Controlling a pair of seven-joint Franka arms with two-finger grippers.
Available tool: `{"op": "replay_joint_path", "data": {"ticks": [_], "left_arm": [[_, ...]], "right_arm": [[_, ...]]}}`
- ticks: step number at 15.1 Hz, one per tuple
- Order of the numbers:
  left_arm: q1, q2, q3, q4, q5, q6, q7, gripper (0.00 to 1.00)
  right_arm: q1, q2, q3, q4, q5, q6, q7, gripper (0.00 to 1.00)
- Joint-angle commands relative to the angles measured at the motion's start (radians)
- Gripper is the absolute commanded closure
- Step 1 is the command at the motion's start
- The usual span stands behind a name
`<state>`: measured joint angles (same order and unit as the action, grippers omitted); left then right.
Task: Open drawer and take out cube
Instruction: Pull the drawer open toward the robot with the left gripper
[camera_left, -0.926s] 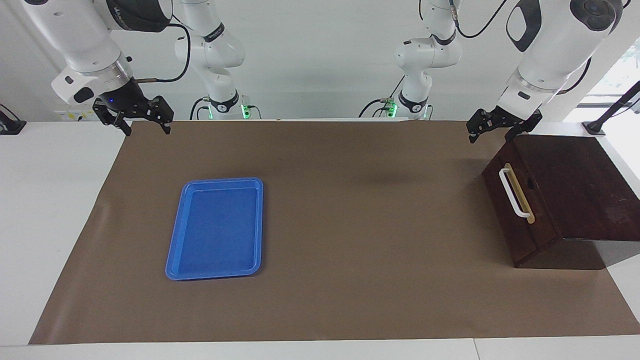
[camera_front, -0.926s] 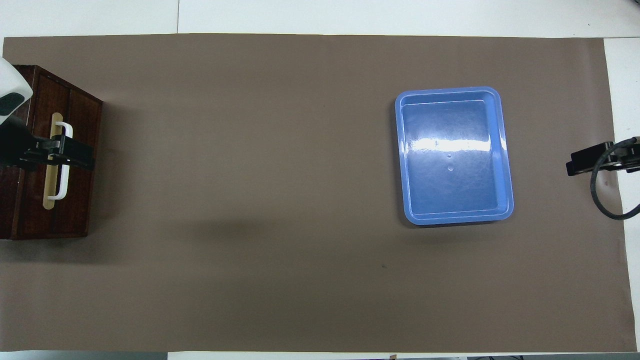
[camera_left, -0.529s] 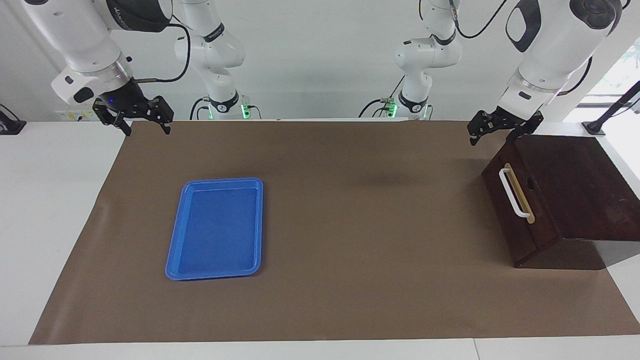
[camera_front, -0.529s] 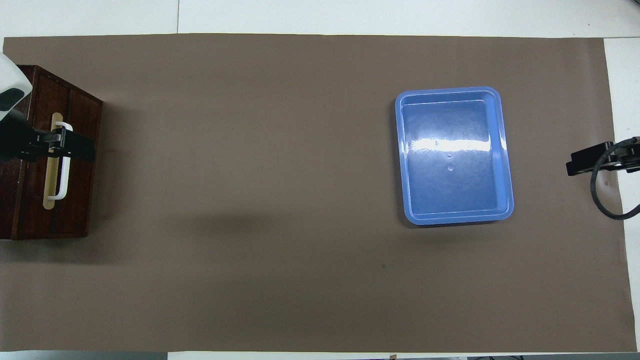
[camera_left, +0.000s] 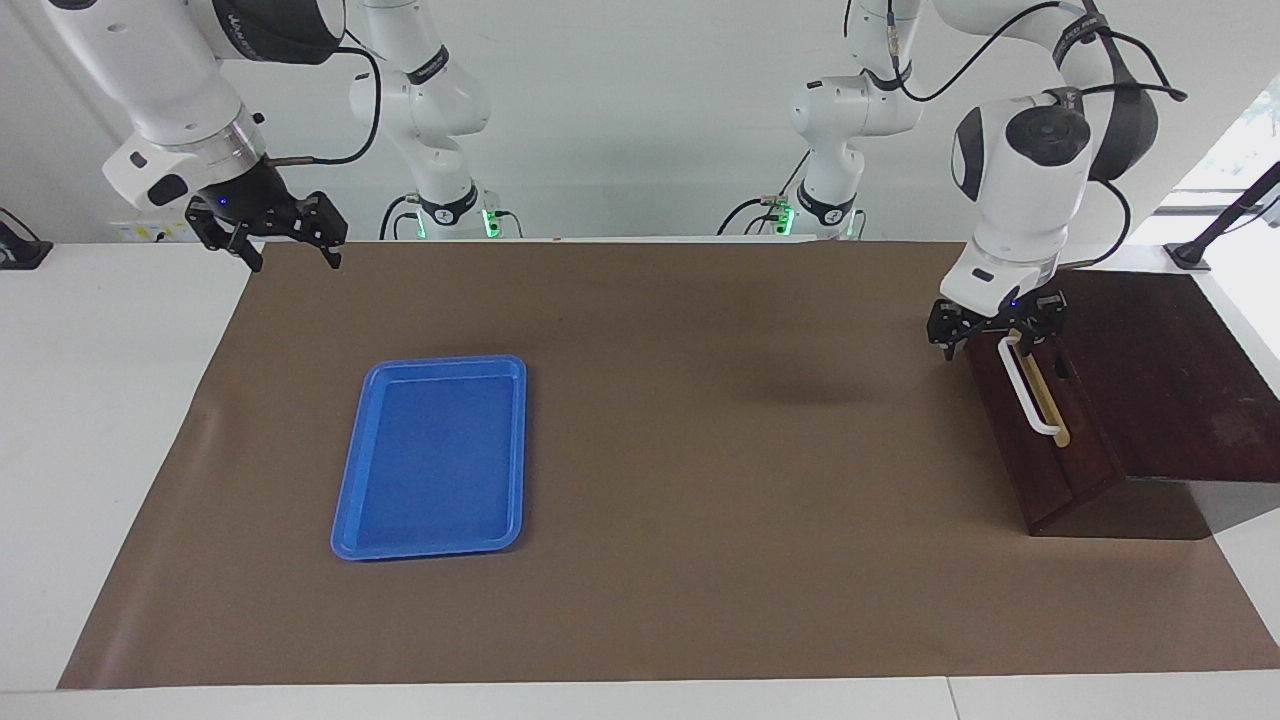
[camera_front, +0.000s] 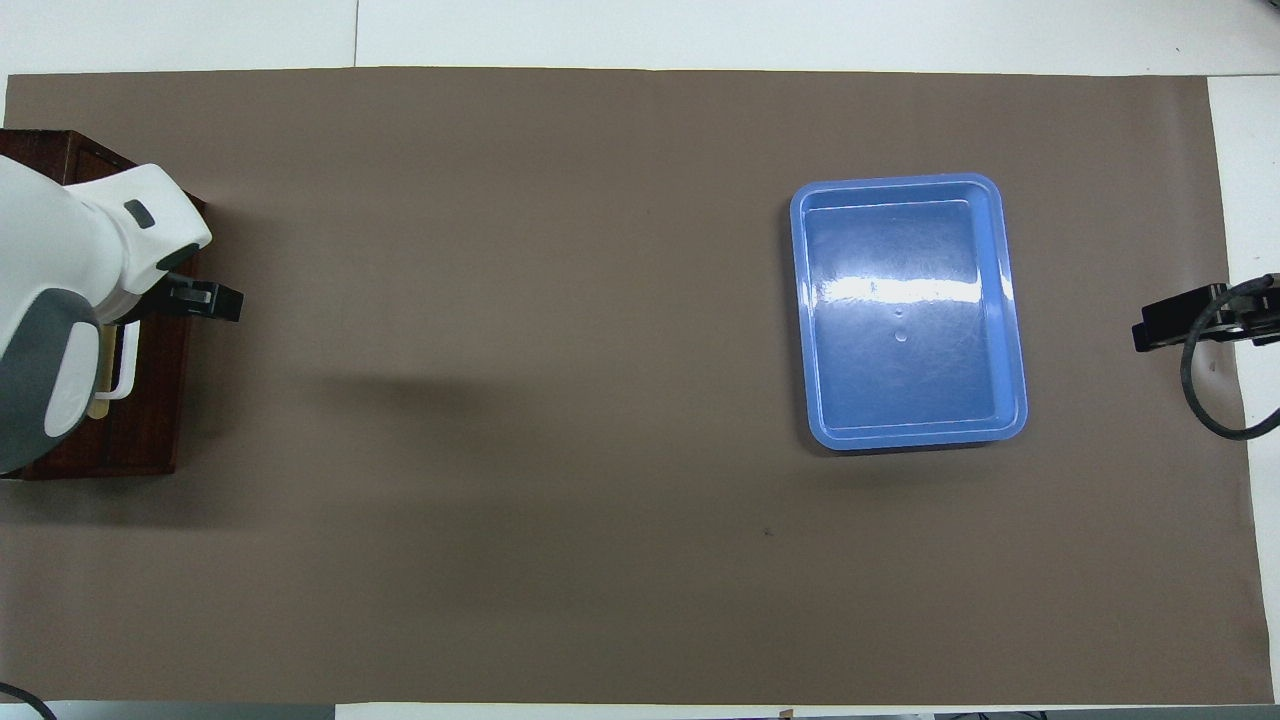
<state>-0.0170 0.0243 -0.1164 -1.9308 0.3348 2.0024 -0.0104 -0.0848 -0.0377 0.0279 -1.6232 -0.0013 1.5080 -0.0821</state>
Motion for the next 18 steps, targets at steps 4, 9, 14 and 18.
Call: {"op": "replay_joint_path", "data": {"ticks": [4, 9, 14, 18], "left_arm": [[0.044, 0.054, 0.014, -0.094, 0.153, 0.162, 0.023, 0.00], [0.094, 0.055, 0.014, -0.149, 0.156, 0.251, 0.073, 0.00], [0.066, 0.060, 0.011, -0.186, 0.155, 0.300, 0.060, 0.00], [-0.039, 0.060, 0.009, -0.180, 0.147, 0.262, -0.081, 0.00]], "right_arm": [[-0.006, -0.013, 0.012, -0.010, -0.016, -0.008, -0.015, 0.00], [-0.009, -0.014, 0.012, -0.012, -0.016, -0.009, -0.019, 0.00], [-0.013, -0.014, 0.012, -0.012, -0.016, -0.009, -0.021, 0.00], [-0.012, -0.014, 0.012, -0.012, -0.016, -0.009, -0.019, 0.00]]}}
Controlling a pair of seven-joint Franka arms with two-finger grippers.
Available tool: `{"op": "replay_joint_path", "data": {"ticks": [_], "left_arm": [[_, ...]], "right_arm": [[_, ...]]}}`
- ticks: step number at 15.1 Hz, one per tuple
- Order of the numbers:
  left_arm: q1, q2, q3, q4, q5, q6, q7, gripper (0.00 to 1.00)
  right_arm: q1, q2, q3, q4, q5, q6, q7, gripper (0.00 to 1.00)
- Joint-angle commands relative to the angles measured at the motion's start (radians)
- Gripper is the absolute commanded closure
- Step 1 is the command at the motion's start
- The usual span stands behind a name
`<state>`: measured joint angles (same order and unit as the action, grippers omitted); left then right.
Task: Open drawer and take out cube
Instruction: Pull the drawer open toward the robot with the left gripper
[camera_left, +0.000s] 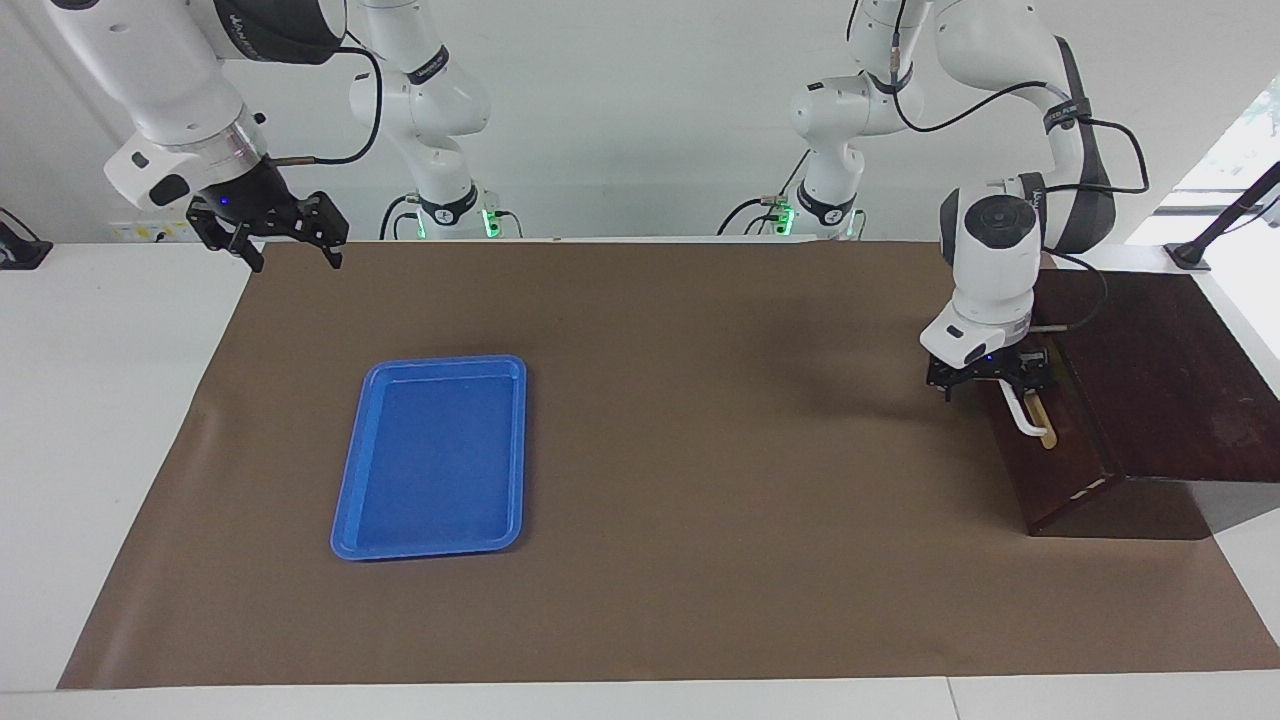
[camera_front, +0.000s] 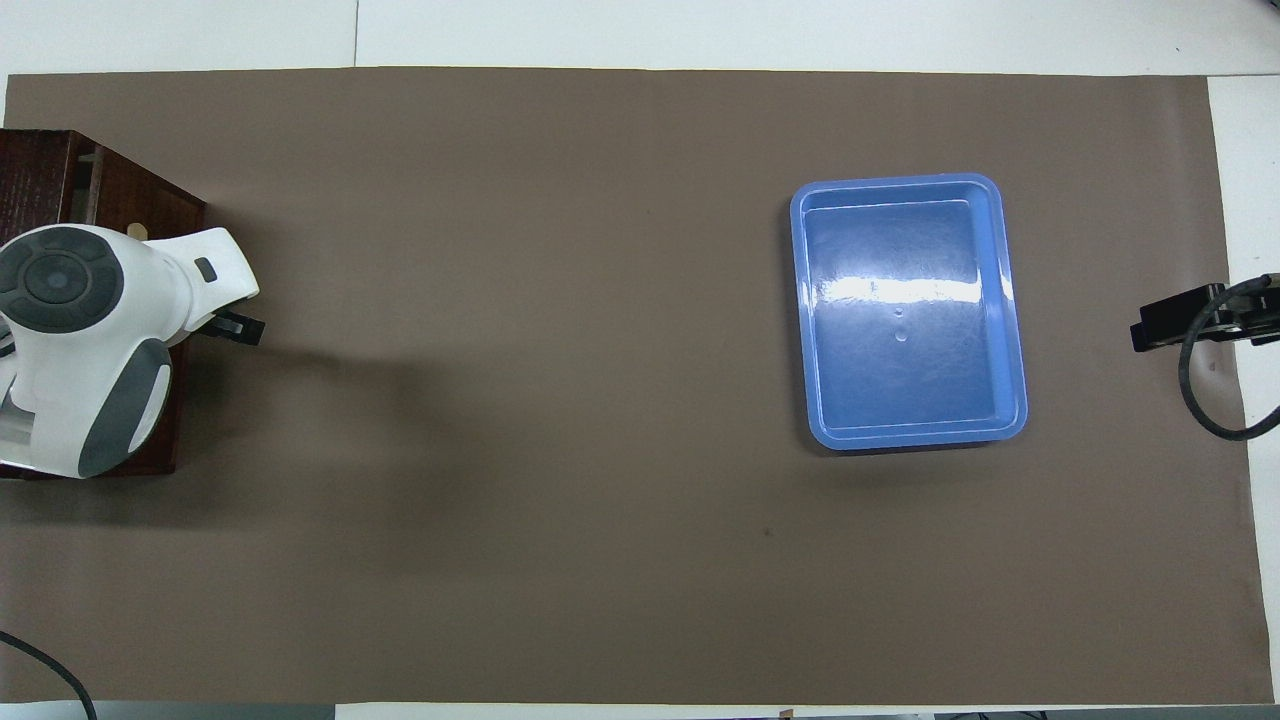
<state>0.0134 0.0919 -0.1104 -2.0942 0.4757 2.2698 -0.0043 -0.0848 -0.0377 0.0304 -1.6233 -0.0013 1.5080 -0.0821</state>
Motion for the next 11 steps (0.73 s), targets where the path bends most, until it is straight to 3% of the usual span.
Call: {"op": "replay_joint_path", "data": {"ticks": [1, 6, 11], "left_arm": [[-0.097, -0.009, 0.003, -0.017, -0.002, -0.019, -0.132, 0.00], [-0.197, -0.011, 0.003, -0.006, -0.118, -0.056, -0.246, 0.00], [-0.231, -0.009, 0.003, 0.014, -0.143, -0.082, -0.273, 0.00]], "right_arm": [[-0.013, -0.014, 0.010, -0.012, -0.016, -0.009, -0.019, 0.00], [-0.016, -0.014, 0.010, -0.012, -0.016, -0.011, -0.021, 0.00], [-0.018, -0.014, 0.010, -0.012, -0.016, -0.011, -0.025, 0.00]]}}
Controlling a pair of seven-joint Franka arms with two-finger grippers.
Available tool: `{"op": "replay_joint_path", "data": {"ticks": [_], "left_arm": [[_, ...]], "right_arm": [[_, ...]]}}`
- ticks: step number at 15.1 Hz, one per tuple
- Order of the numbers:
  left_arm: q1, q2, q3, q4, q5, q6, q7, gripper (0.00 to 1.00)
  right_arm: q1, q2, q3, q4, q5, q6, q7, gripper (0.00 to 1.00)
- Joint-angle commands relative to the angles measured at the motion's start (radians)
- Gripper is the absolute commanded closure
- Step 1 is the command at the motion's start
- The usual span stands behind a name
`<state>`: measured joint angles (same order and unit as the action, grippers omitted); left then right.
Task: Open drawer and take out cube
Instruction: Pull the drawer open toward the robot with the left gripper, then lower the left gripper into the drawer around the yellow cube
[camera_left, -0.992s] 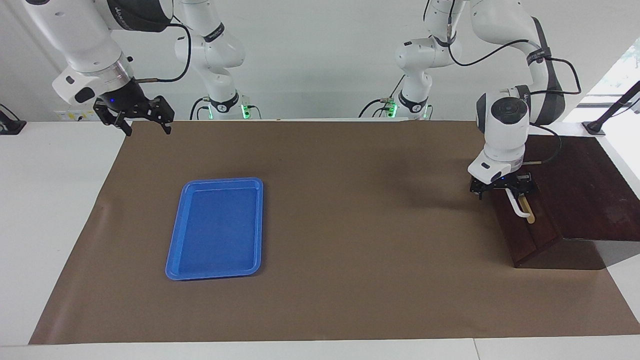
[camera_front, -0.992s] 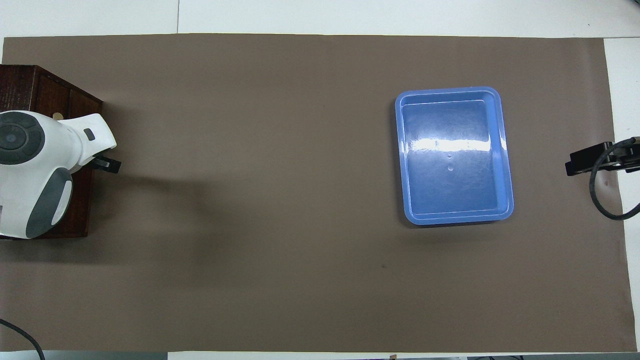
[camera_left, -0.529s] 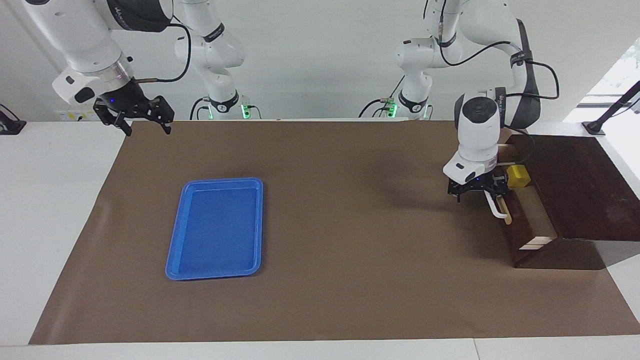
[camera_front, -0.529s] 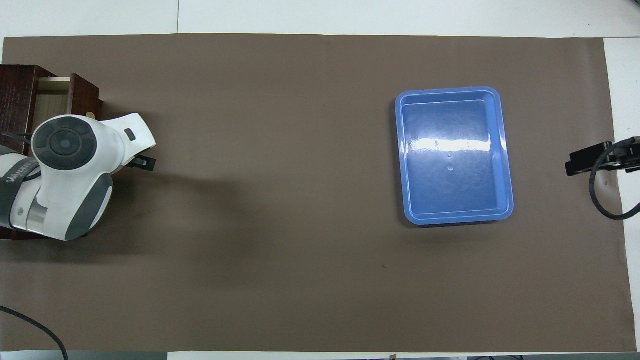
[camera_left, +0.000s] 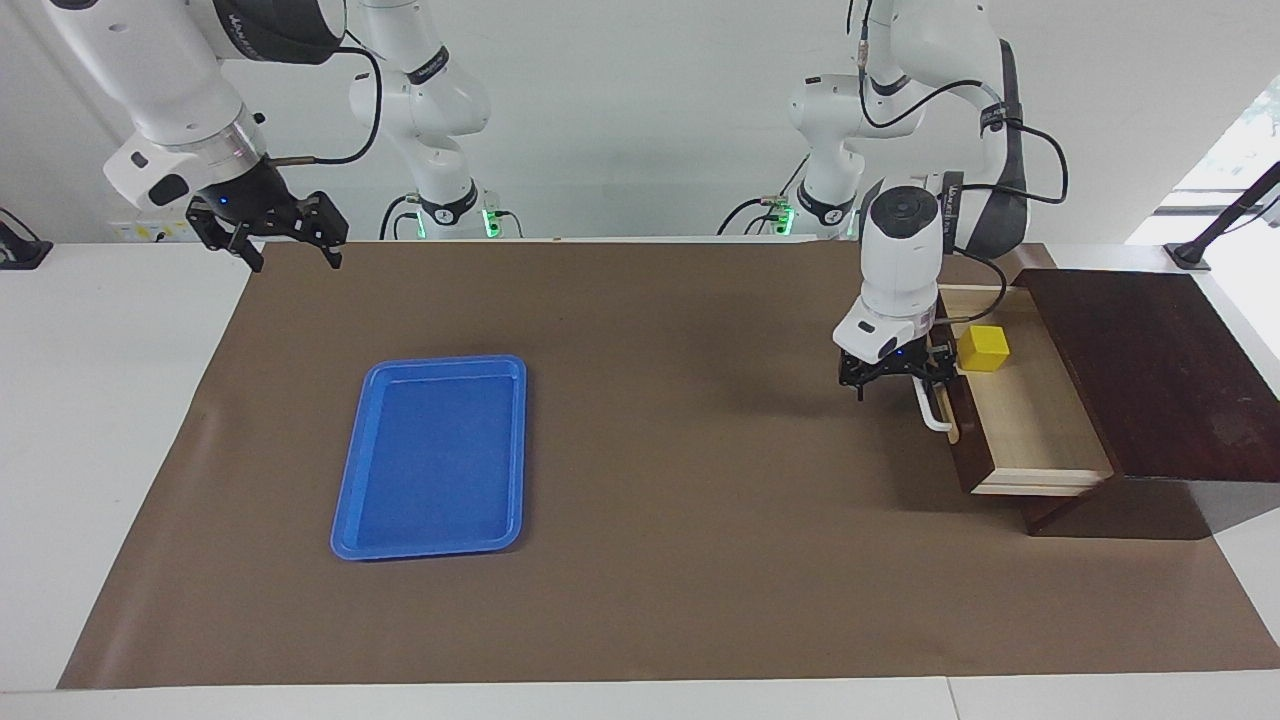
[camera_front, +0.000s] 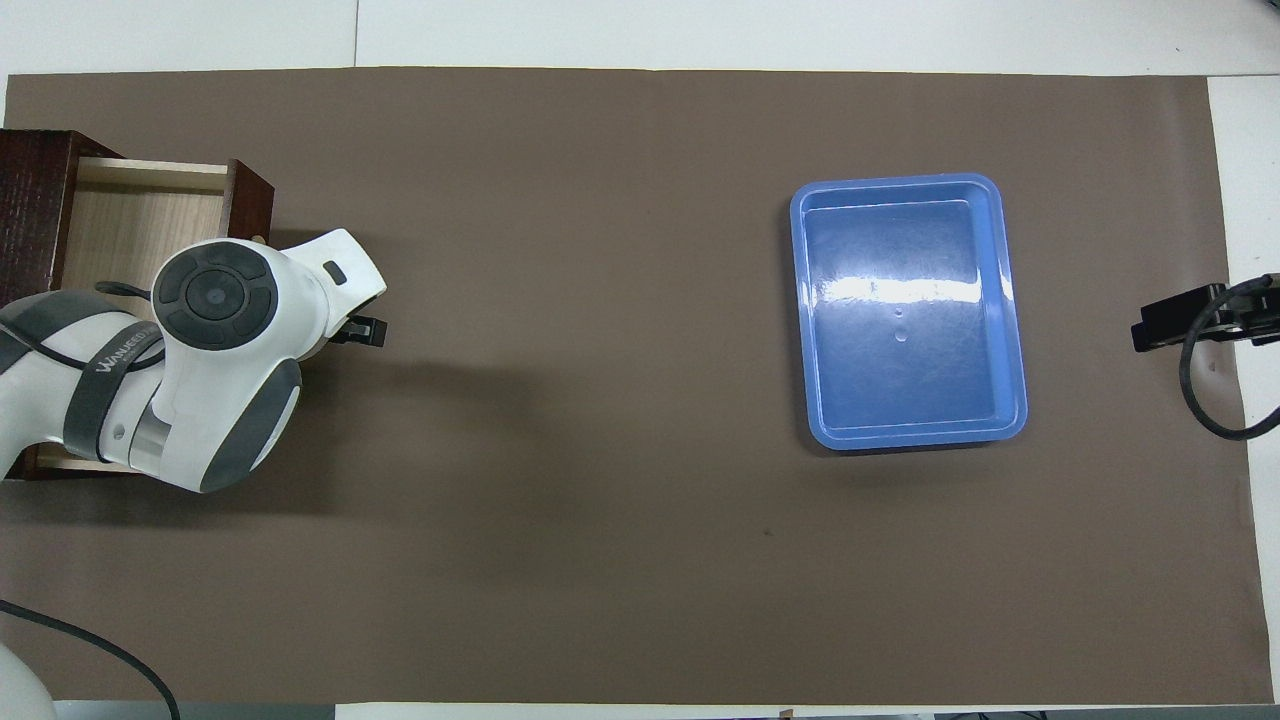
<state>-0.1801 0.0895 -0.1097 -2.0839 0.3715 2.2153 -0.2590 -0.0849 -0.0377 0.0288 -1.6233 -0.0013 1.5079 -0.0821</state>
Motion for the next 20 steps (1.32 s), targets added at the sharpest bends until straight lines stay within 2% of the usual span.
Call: {"op": "replay_joint_path", "data": {"ticks": [1, 3, 5, 7, 9, 13, 17, 18, 20], "left_arm": [[-0.036, -0.007, 0.002, 0.004, -0.045, -0.028, -0.019, 0.00], [-0.036, -0.007, 0.002, 0.007, -0.048, -0.042, -0.019, 0.00], [-0.036, 0.056, 0.002, 0.194, -0.075, -0.218, -0.019, 0.00], [-0.033, 0.085, 0.007, 0.360, -0.147, -0.374, -0.028, 0.00], [-0.018, 0.073, 0.013, 0.445, -0.172, -0.481, -0.106, 0.00], [0.128, -0.005, 0.016, 0.435, -0.242, -0.532, -0.291, 0.00], [0.235, -0.020, 0.016, 0.398, -0.266, -0.505, -0.581, 0.00], [0.258, -0.033, 0.016, 0.369, -0.272, -0.485, -0.623, 0.00], [0.298, -0.085, 0.016, 0.248, -0.281, -0.394, -0.745, 0.00]], "right_arm": [[-0.018, -0.014, 0.011, -0.012, -0.016, -0.009, -0.025, 0.00], [-0.016, -0.014, 0.011, -0.013, -0.016, -0.011, -0.024, 0.00], [-0.018, -0.014, 0.011, -0.012, -0.016, -0.011, -0.024, 0.00], [-0.018, -0.014, 0.011, -0.012, -0.016, -0.011, -0.025, 0.00], [-0.018, -0.014, 0.011, -0.012, -0.016, -0.009, -0.021, 0.00], [-0.021, -0.013, 0.010, -0.010, -0.016, -0.009, -0.022, 0.00], [-0.032, -0.014, 0.008, -0.015, -0.016, -0.011, -0.024, 0.00], [-0.033, -0.014, 0.008, -0.014, -0.016, -0.011, -0.024, 0.00], [-0.033, -0.014, 0.008, -0.013, -0.016, -0.011, -0.024, 0.00]]}}
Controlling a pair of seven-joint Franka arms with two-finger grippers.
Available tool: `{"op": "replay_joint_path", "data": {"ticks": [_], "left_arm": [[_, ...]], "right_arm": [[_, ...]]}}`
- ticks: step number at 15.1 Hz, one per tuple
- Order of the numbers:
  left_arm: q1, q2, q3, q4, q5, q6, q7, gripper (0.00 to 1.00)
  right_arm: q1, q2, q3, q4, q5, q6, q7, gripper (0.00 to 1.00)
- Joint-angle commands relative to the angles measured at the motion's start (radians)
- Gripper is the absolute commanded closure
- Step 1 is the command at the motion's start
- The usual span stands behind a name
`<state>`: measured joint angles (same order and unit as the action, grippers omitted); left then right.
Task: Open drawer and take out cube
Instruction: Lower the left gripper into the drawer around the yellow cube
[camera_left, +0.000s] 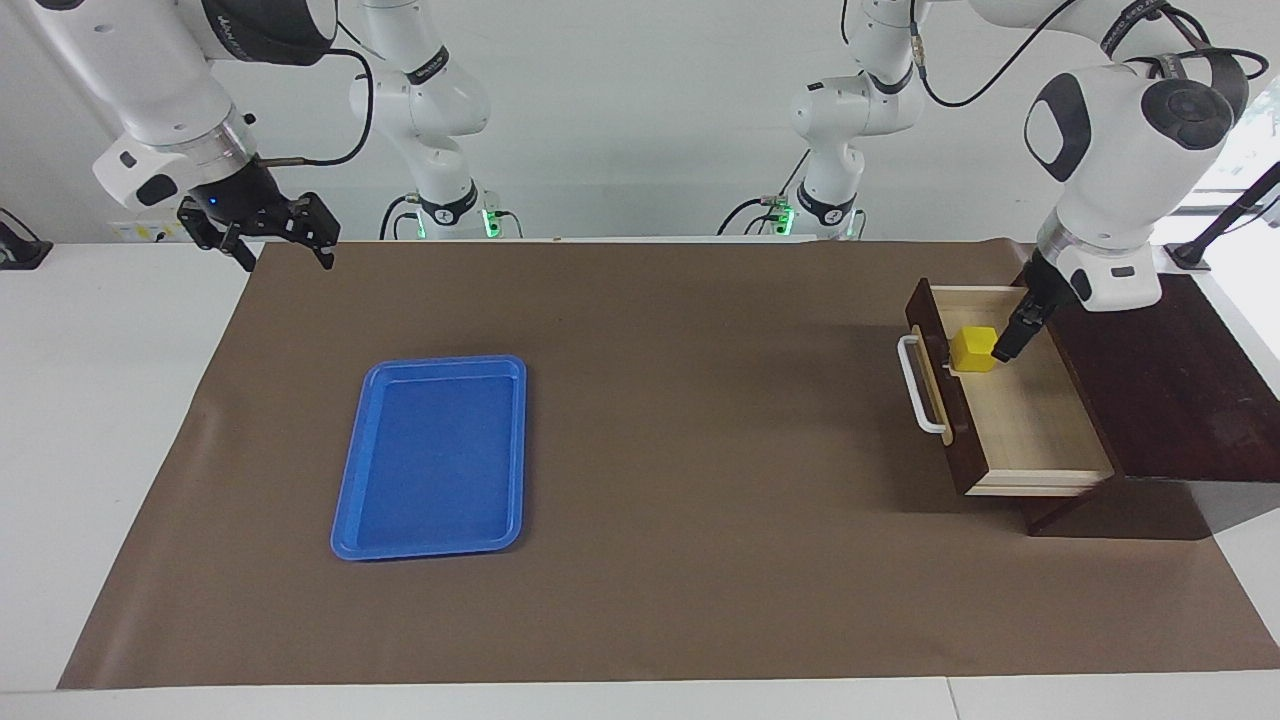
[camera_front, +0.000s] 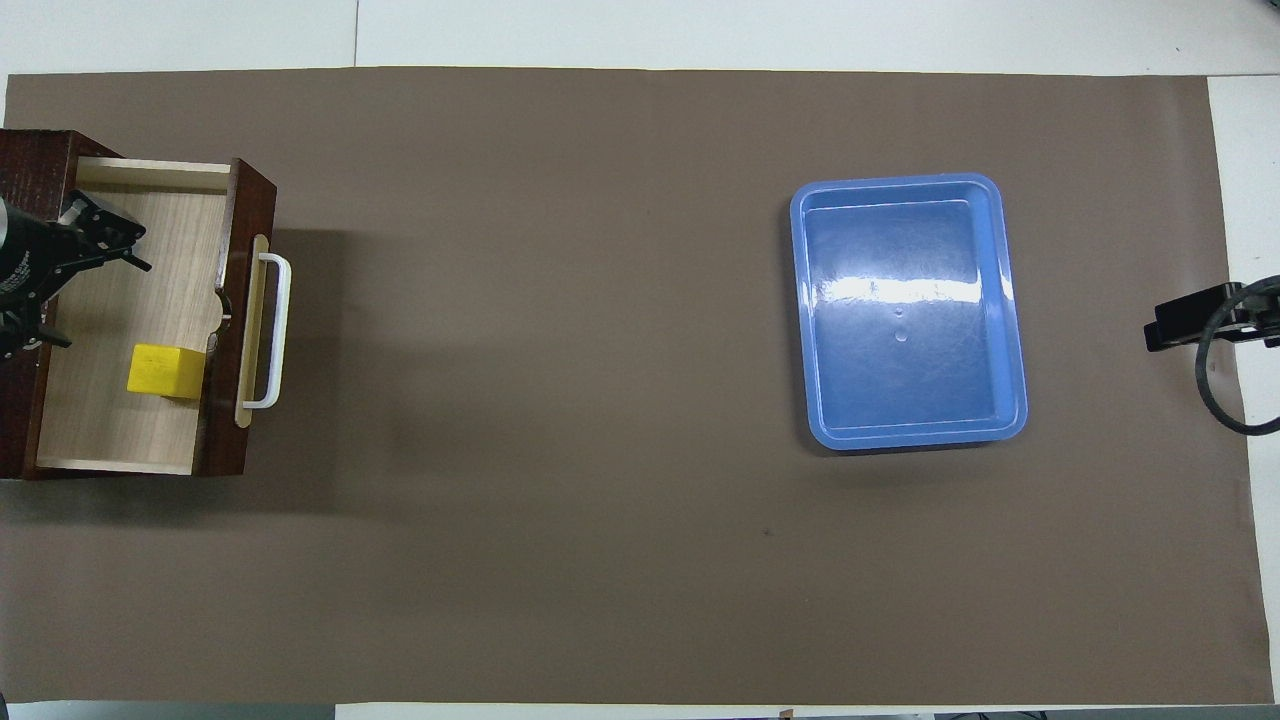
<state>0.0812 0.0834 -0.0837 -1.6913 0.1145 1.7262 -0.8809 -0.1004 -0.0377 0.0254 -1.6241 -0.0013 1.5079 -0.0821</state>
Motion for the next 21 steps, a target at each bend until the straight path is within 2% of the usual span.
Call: {"op": "replay_joint_path", "data": {"ticks": [1, 3, 8, 13, 17, 18, 20, 21], "left_arm": [[0.051, -0.115, -0.010, -0.224, -0.024, 0.161, -0.221, 0.00], [0.074, -0.158, -0.010, -0.335, -0.024, 0.266, -0.347, 0.00], [0.089, -0.163, -0.010, -0.396, -0.024, 0.288, -0.507, 0.00], [0.077, -0.189, -0.011, -0.476, -0.024, 0.349, -0.510, 0.00], [0.072, -0.186, -0.011, -0.496, -0.025, 0.371, -0.512, 0.00], [0.071, -0.183, -0.011, -0.495, -0.024, 0.375, -0.526, 0.21], [0.077, -0.180, -0.010, -0.484, -0.024, 0.375, -0.540, 0.69], [0.083, -0.177, -0.011, -0.479, -0.024, 0.377, -0.540, 0.88]], "right_arm": [[-0.016, -0.014, 0.011, -0.013, -0.016, -0.011, -0.021, 0.00], [-0.016, -0.014, 0.011, -0.013, -0.016, -0.011, -0.021, 0.00], [-0.018, -0.016, 0.011, -0.016, -0.011, -0.012, -0.024, 0.00], [-0.015, -0.017, 0.013, -0.017, -0.005, -0.012, -0.022, 0.00], [-0.013, -0.017, 0.013, -0.019, -0.005, -0.023, -0.022, 0.00], [-0.012, -0.017, 0.013, -0.019, -0.005, -0.024, -0.021, 0.00], [-0.007, -0.019, 0.013, -0.028, -0.003, -0.023, -0.015, 0.00], [-0.006, -0.024, 0.013, -0.031, -0.003, -0.021, -0.005, 0.00]]}}
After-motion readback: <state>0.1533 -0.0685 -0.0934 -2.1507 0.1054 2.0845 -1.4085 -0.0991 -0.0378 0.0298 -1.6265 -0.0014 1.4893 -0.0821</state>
